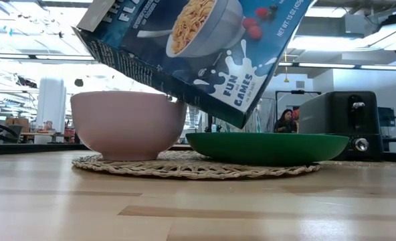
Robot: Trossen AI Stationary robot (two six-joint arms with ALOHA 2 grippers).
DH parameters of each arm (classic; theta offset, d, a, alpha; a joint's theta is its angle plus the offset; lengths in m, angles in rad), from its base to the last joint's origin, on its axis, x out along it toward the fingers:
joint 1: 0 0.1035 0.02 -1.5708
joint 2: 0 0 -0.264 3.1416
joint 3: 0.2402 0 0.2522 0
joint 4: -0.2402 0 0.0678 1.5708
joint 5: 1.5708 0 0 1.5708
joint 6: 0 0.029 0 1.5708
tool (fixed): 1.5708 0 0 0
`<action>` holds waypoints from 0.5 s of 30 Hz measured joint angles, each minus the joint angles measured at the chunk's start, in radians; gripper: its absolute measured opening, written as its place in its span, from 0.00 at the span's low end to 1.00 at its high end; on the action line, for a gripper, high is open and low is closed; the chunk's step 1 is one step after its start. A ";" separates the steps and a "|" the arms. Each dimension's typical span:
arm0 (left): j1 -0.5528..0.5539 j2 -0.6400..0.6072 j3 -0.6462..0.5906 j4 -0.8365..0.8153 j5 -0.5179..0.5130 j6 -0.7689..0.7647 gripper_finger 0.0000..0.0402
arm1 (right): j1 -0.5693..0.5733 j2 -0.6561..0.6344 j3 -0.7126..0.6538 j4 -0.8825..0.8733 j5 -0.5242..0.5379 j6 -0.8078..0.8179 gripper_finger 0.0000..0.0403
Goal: Arrange a breakfast setting
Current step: Pour the cereal into the white bowl
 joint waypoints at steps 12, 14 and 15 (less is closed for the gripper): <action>0.000 0.000 0.000 0.012 0.008 0.010 0.00 | -0.004 0.115 0.000 0.004 0.012 0.000 0.99; 0.000 0.000 0.000 0.012 0.008 0.010 0.00 | -0.004 0.118 -0.002 -0.007 0.012 -0.001 0.97; 0.000 0.000 0.000 0.013 0.008 0.010 0.00 | -0.004 0.123 -0.001 0.005 0.012 -0.001 0.95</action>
